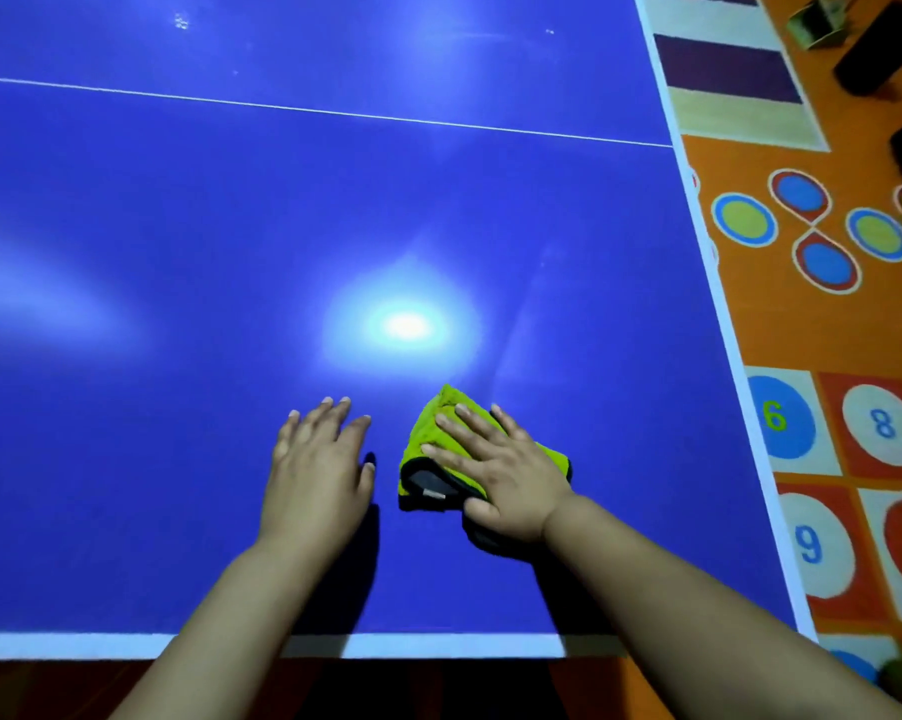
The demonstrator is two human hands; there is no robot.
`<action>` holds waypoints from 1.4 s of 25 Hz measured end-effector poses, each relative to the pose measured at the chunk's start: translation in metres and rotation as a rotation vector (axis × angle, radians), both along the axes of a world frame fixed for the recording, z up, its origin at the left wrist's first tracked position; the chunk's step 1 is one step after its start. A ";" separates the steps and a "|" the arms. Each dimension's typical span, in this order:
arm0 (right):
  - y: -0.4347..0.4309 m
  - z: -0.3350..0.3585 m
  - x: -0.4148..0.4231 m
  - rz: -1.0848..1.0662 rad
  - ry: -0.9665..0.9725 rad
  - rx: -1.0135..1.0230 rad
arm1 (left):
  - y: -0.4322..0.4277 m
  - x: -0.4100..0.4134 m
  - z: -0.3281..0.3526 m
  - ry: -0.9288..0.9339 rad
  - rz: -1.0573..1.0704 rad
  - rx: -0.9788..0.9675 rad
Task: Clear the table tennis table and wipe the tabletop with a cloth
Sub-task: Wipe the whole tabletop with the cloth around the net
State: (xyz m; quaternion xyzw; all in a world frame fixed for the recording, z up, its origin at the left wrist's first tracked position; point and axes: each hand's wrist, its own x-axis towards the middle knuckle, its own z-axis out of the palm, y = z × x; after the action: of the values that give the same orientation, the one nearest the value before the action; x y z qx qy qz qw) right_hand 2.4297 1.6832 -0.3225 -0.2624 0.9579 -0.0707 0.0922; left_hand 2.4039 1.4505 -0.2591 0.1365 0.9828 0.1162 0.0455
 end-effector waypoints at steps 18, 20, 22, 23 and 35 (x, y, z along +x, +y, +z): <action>0.287 -0.006 -0.384 -0.426 0.007 0.061 | 0.278 -0.203 -0.046 0.028 0.001 0.023; 0.308 -0.006 -0.404 -0.539 0.016 0.039 | 0.289 -0.210 -0.048 0.047 -0.018 0.016; 0.318 -0.006 -0.410 -0.680 0.015 0.009 | 0.294 -0.212 -0.048 0.062 -0.029 0.017; 0.317 -0.007 -0.407 -0.733 0.011 0.004 | 0.293 -0.211 -0.048 0.066 -0.029 0.018; 0.206 0.000 -0.173 -0.573 -0.027 0.134 | 0.241 -0.110 -0.021 0.060 -0.028 0.062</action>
State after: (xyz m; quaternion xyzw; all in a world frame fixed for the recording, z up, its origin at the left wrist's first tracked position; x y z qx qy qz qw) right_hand 2.2572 1.8888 -0.3226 0.0263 0.9942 -0.0341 0.0985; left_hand 2.2937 1.6917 -0.2802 0.1551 0.9776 0.1417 0.0136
